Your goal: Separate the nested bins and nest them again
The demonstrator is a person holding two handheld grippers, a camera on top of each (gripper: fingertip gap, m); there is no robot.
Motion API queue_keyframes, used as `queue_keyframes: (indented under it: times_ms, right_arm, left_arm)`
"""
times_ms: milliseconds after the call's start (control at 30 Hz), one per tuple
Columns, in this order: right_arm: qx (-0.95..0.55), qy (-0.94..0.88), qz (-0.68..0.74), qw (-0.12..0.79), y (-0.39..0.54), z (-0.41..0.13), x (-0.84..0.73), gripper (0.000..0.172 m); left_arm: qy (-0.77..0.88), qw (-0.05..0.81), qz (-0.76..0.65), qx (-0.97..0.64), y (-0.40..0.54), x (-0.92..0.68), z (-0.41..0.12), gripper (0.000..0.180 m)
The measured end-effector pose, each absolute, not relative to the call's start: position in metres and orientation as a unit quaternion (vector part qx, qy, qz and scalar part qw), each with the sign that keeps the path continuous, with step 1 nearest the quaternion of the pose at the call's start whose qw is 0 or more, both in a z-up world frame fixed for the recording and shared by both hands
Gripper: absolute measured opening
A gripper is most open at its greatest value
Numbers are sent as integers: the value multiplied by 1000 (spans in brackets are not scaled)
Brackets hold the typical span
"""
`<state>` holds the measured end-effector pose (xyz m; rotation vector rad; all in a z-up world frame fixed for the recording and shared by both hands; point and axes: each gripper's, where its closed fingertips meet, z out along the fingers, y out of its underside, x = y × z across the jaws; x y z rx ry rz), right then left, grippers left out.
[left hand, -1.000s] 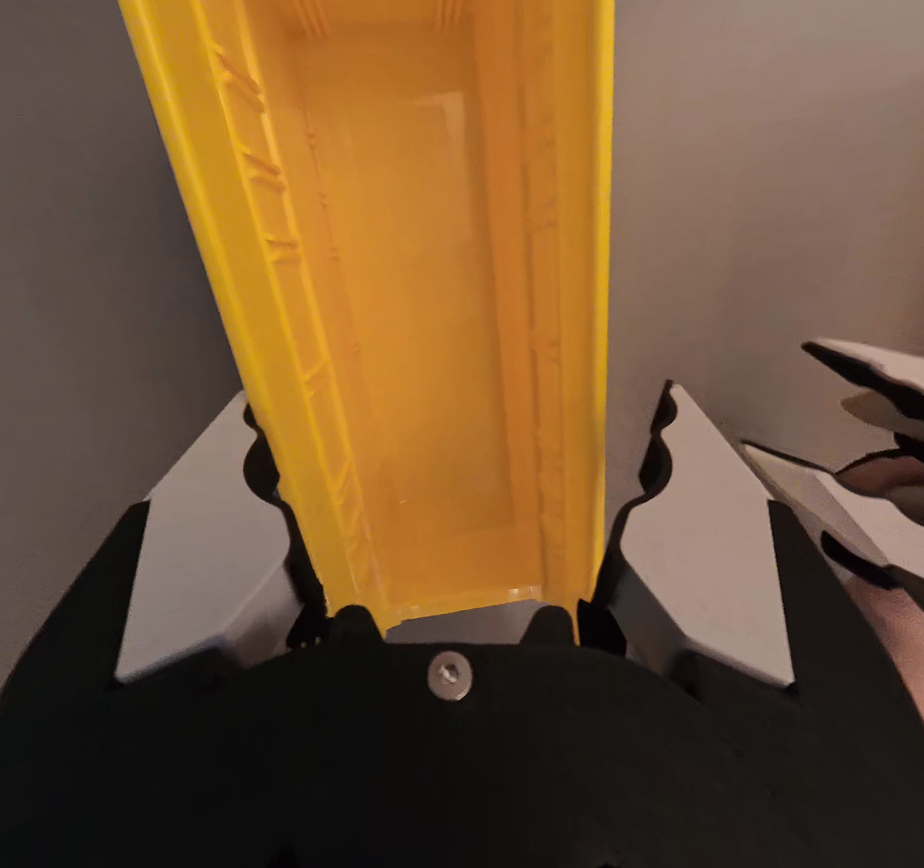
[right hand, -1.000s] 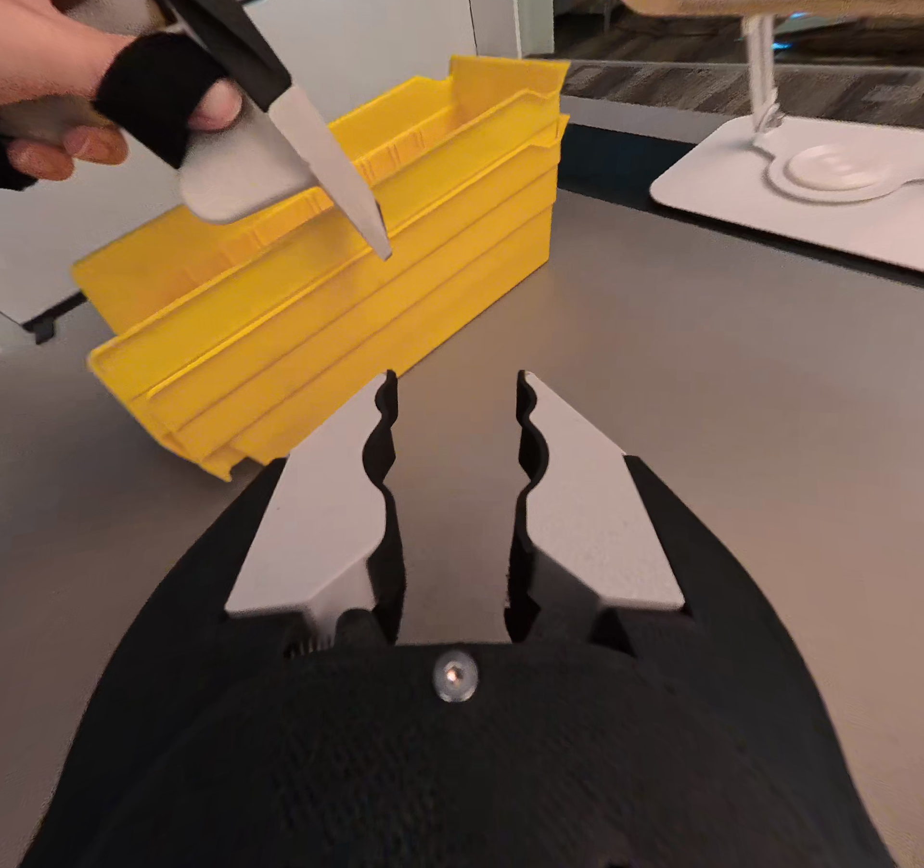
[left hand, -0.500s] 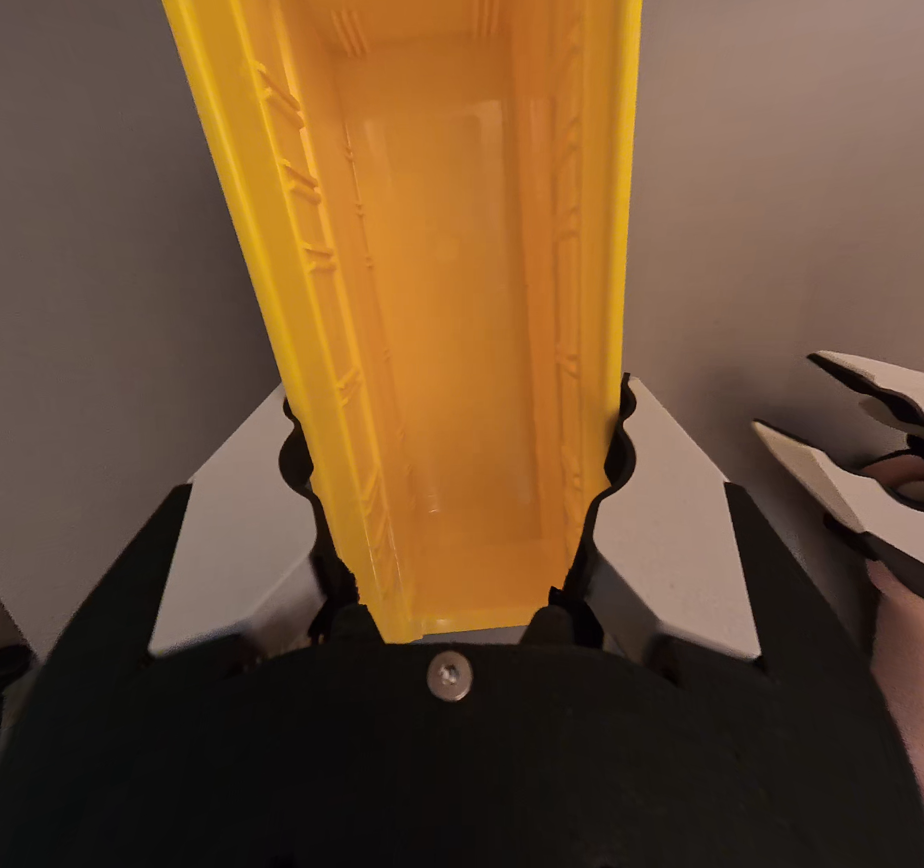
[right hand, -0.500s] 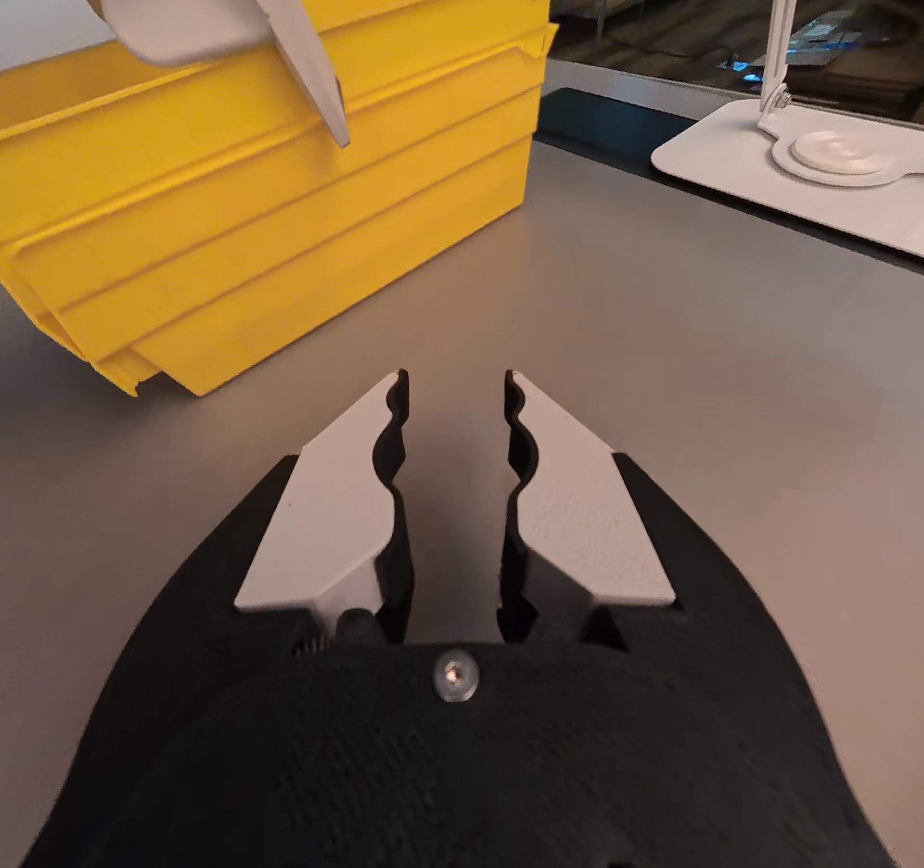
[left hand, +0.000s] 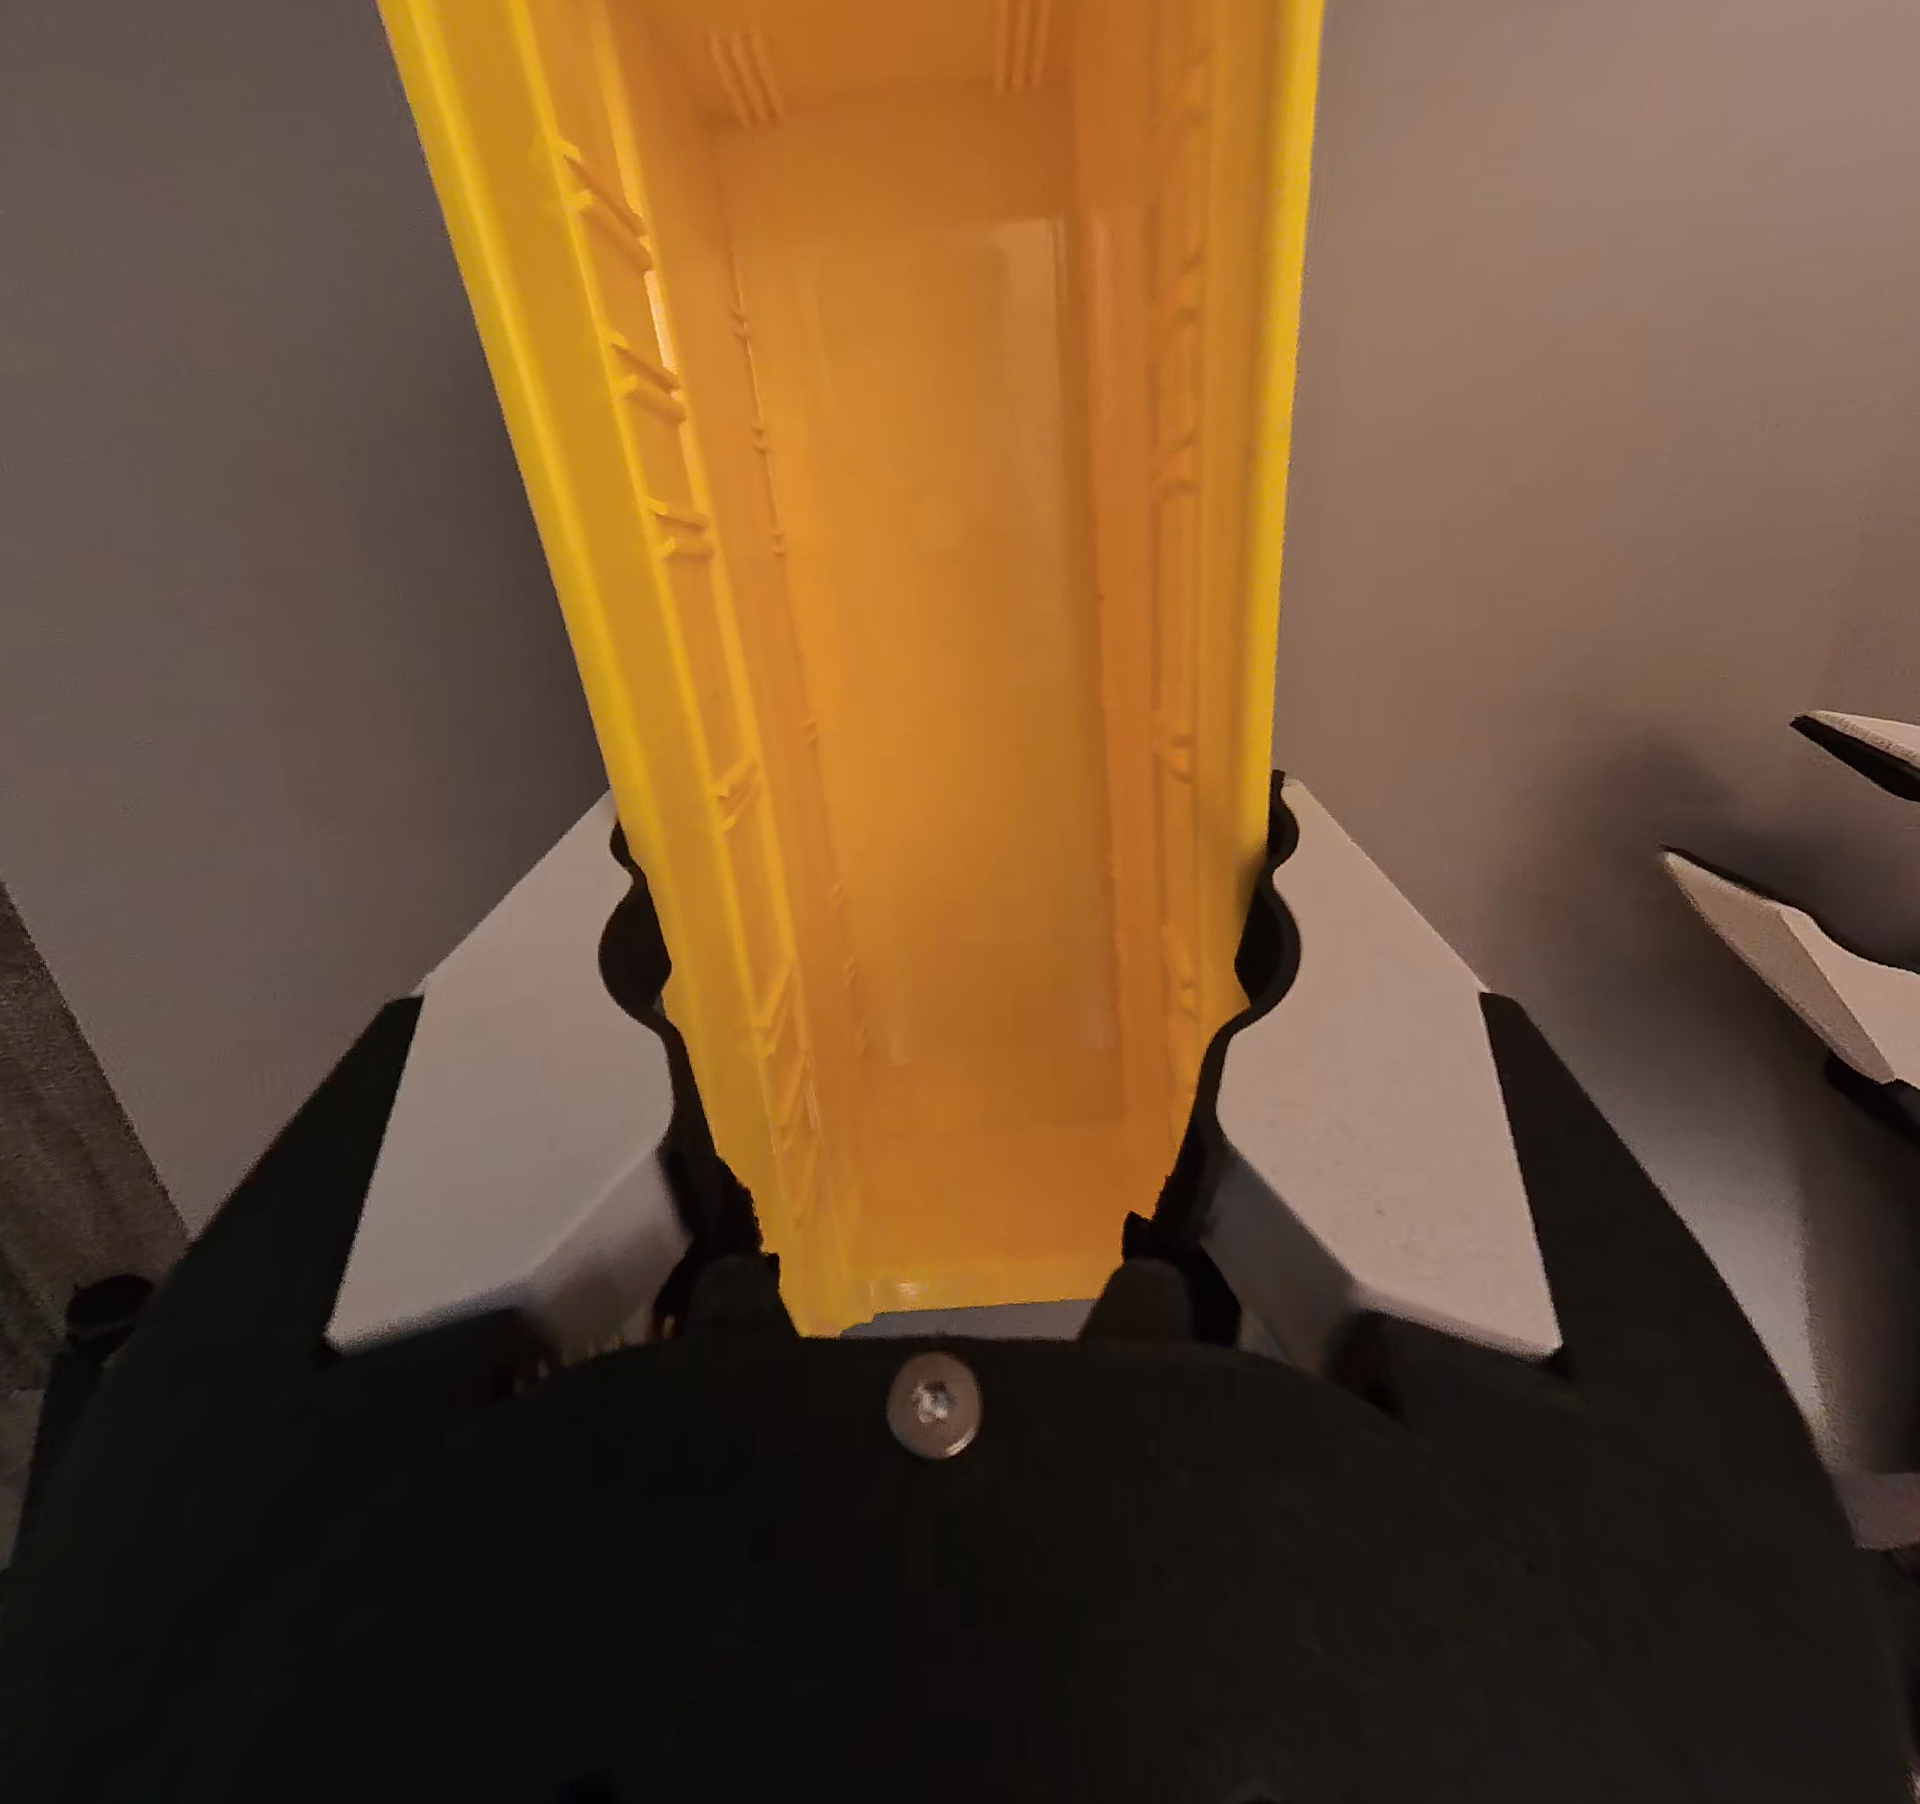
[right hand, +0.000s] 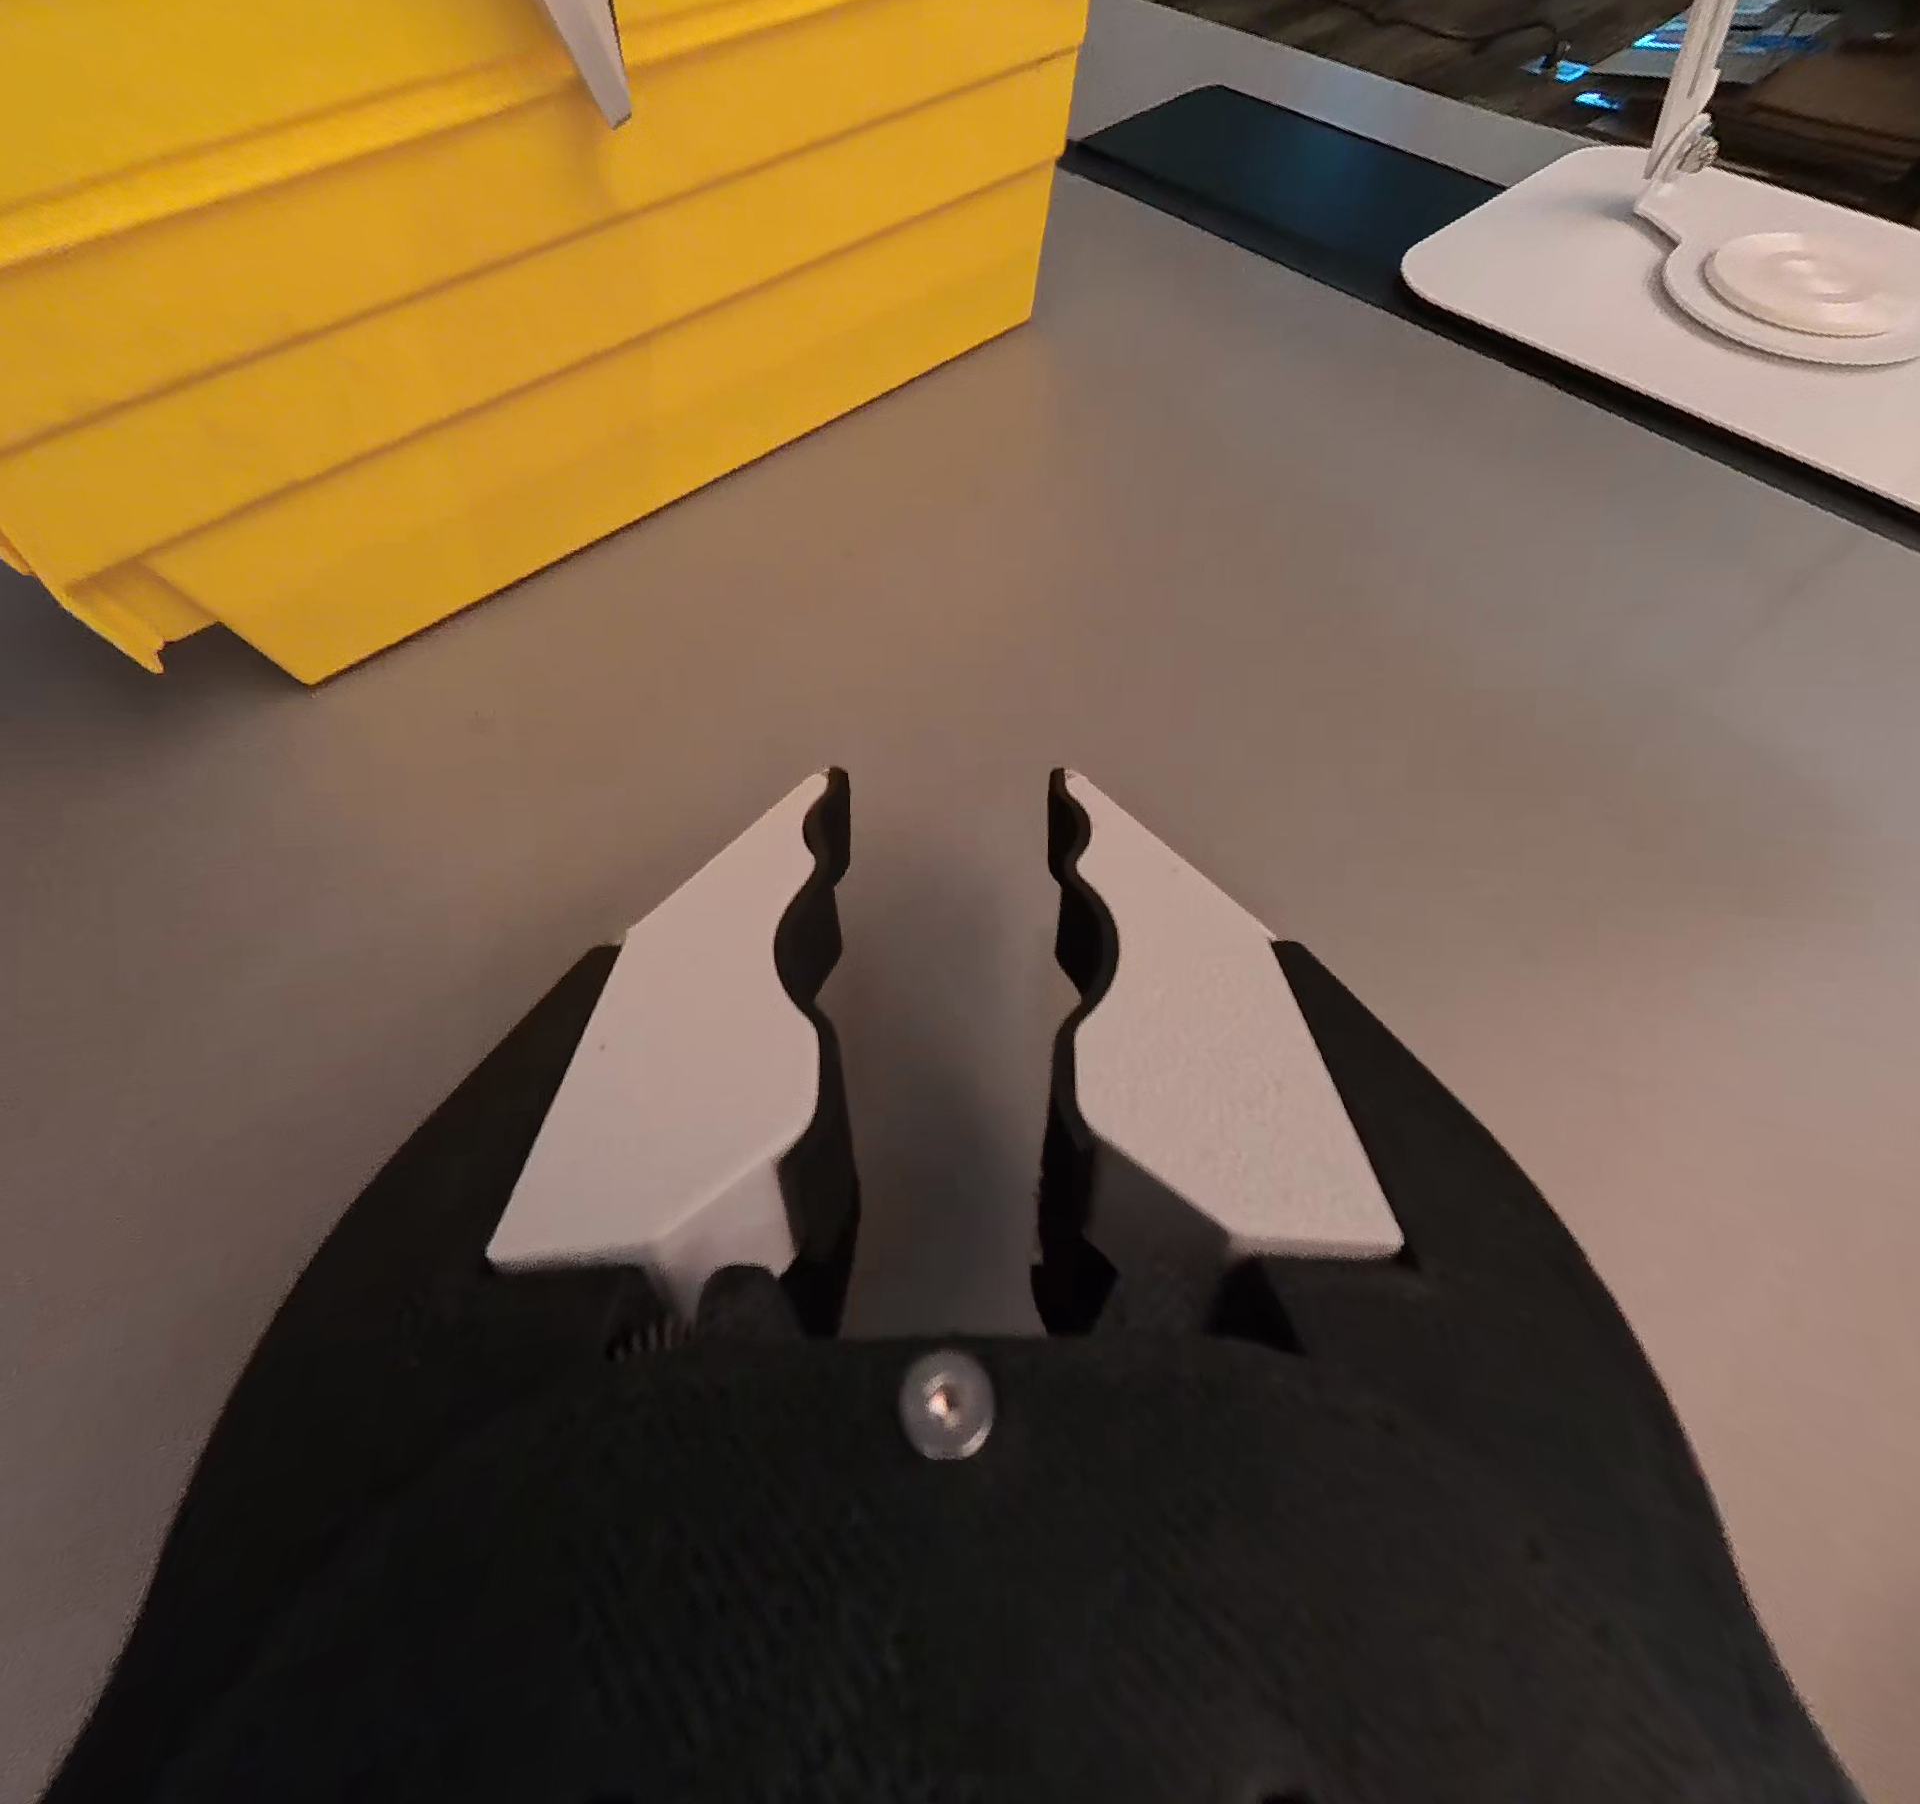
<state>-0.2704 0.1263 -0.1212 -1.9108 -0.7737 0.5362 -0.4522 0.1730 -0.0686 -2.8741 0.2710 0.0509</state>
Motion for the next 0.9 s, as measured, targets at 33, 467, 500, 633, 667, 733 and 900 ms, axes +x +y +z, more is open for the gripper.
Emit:
queue_keyframes:
  times_ms: [33, 467, 500, 633, 667, 733, 900]
  right_arm:
    - [-785, -319, 219, 483, 126, -122, -271, 38]
    - [-787, -325, 217, 477, 125, -124, -272, 38]
    - [-787, -325, 218, 477, 125, -124, -272, 38]
    - [-787, -323, 216, 479, 126, -124, -271, 38]
    - [-788, -323, 215, 479, 126, -123, -270, 38]
    - [-786, -322, 211, 483, 126, -120, -268, 38]
    - [-761, -328, 196, 524, 119, -83, -259, 38]
  left_arm:
    - [91, 127, 17, -988, 173, -454, -68, 113]
    - [86, 140, 9, -986, 175, -464, -50, 112]
    - [87, 144, 11, -986, 175, -464, -46, 112]
    - [90, 153, 16, -984, 175, -463, -24, 113]
    - [92, 155, 20, -983, 174, -463, -16, 113]
    - [100, 161, 32, -981, 173, -460, 1, 113]
    - [130, 190, 31, -973, 167, -421, 51, 115]
